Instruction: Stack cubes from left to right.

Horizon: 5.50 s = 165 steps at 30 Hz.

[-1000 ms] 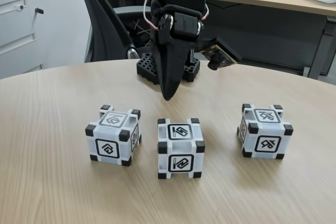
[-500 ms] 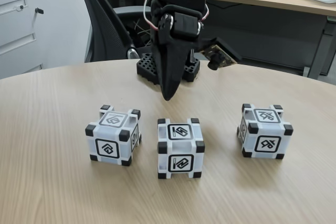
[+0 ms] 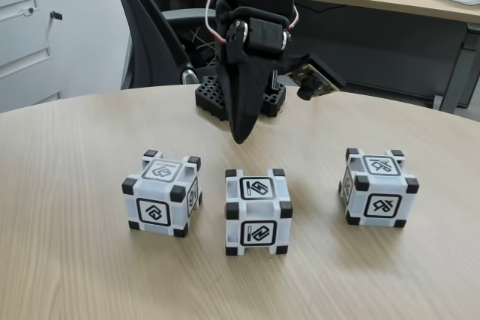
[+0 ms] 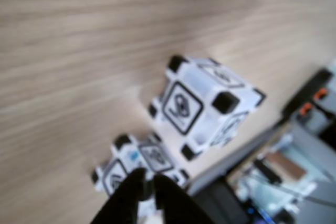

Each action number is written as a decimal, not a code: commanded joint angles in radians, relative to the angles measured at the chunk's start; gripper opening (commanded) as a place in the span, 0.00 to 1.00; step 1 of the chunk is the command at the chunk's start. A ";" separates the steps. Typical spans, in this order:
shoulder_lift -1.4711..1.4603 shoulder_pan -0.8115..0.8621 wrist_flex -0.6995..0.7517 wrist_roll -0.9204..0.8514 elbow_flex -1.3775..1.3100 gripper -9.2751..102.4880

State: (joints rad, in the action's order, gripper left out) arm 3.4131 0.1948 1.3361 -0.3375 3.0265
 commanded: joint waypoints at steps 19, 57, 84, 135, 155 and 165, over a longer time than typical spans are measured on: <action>-0.804 0.006 -0.012 0.252 -0.736 0.08; -1.603 -0.373 0.003 0.710 -1.077 0.08; -1.617 -0.595 0.008 0.741 -1.077 0.50; -1.888 -0.578 -0.021 0.805 -1.091 0.08; -1.594 -0.575 -0.006 0.804 -1.118 0.08; -1.542 -0.479 -0.005 0.747 -1.109 0.08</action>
State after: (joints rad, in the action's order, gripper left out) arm 1.8162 -0.3344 1.3330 0.4357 1.9620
